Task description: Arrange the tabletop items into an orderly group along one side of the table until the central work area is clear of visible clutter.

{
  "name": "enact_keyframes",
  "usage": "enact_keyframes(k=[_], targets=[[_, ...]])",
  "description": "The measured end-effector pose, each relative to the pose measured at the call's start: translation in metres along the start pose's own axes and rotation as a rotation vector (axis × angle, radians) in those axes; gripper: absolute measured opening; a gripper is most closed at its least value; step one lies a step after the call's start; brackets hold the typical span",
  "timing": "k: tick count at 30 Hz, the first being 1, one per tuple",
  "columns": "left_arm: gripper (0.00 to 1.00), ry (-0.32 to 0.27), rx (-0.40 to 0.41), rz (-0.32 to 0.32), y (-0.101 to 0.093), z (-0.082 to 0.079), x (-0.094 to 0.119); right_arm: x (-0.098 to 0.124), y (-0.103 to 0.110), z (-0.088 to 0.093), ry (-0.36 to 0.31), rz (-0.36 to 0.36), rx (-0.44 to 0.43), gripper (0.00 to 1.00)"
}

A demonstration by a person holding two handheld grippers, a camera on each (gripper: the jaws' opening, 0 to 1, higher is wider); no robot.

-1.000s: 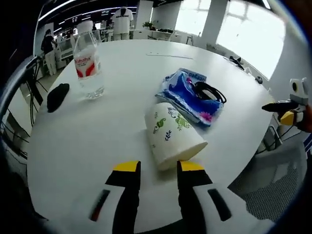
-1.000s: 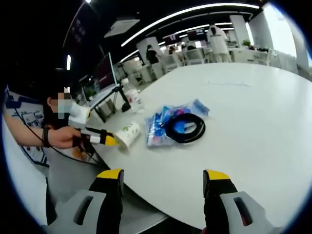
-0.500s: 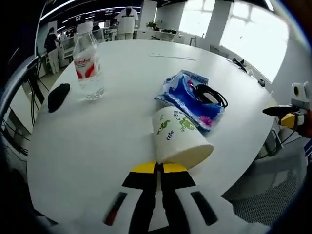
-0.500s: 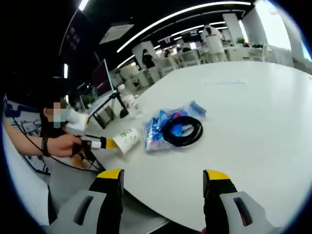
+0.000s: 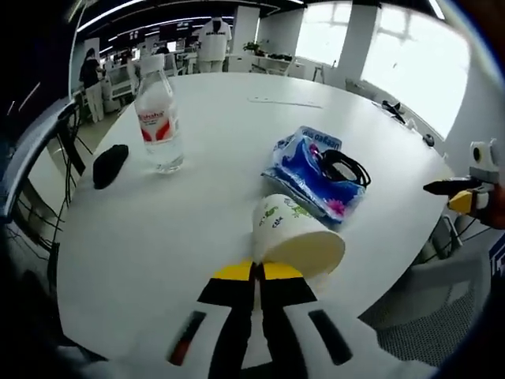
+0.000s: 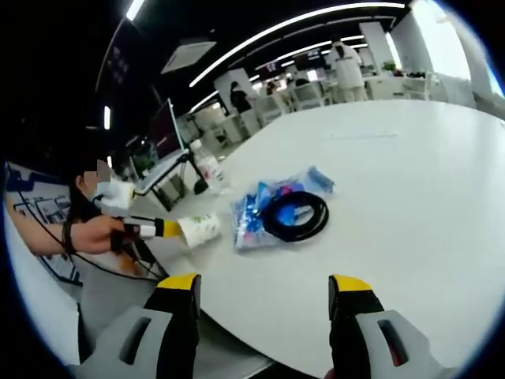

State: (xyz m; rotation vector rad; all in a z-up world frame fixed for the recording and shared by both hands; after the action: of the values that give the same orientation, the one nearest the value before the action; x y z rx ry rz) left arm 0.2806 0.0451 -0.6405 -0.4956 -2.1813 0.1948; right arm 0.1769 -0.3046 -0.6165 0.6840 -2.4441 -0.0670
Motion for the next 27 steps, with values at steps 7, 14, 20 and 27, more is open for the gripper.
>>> enact_keyframes(k=[7,14,20,27], targets=[[0.00,-0.014,0.010,-0.003,-0.002,0.001,0.007,-0.001,0.001,0.000,0.002,-0.004,0.005,0.67],[0.00,-0.027,0.022,-0.013,-0.001,0.001,0.014,0.000,0.002,0.001,0.004,-0.011,0.004,0.67],[0.00,-0.036,0.020,-0.024,0.000,-0.002,0.017,-0.001,0.002,0.001,0.005,-0.011,0.007,0.67],[0.04,-0.062,0.027,-0.040,0.004,-0.009,0.021,-0.001,0.005,0.001,0.003,-0.015,0.006,0.67]])
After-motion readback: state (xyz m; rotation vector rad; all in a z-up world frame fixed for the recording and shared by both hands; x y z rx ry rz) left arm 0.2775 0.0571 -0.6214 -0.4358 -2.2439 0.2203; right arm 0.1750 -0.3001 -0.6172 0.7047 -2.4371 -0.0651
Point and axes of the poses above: the point that each gripper's makers call its tool centre point, and the gripper's own axes: x roughly backward along the fingers, y roughly to its left, z roughly out of its underside, the point moved 10 cm from there along x, roughly backward along the fingers, and after that the axes turned 15 degrees about x, right-handed, at the moved point
